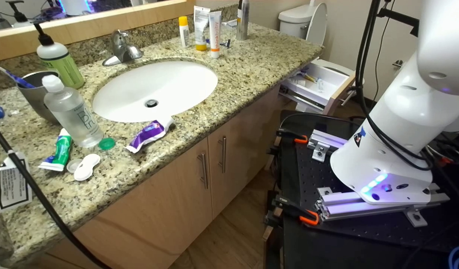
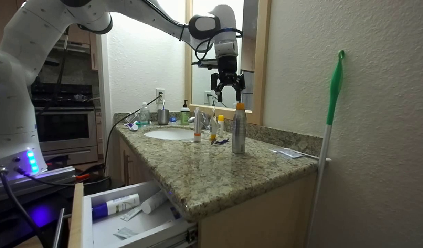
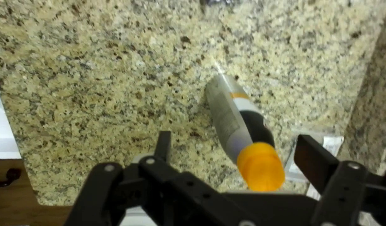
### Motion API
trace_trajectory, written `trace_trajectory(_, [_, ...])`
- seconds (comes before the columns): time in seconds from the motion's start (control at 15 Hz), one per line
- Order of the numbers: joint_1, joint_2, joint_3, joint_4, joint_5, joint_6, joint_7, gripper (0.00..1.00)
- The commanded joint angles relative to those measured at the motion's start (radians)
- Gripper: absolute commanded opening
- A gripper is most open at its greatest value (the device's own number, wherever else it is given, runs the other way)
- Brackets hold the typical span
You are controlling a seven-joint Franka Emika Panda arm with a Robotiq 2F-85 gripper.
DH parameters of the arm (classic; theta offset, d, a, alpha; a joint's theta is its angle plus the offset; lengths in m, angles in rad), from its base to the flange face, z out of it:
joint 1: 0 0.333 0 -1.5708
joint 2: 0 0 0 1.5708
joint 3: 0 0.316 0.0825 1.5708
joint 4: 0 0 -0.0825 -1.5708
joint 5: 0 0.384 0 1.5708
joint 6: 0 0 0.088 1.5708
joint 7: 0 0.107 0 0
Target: Pick the bottle and move it to the left
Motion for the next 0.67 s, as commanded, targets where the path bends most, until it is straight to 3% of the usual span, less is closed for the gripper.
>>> trace_trajectory(0.0, [-0.068,0.118,0.065,0.132,0.049,-0.151,-0.087,1.00])
trace_trajectory(0.47, [-0.033,0.136,0.010,0.159,0.006,0.000,0.050,1.00])
trace_trajectory(0.6, [-0.037,0.137,0.017,0.155,0.011,-0.015,0.039,1.00])
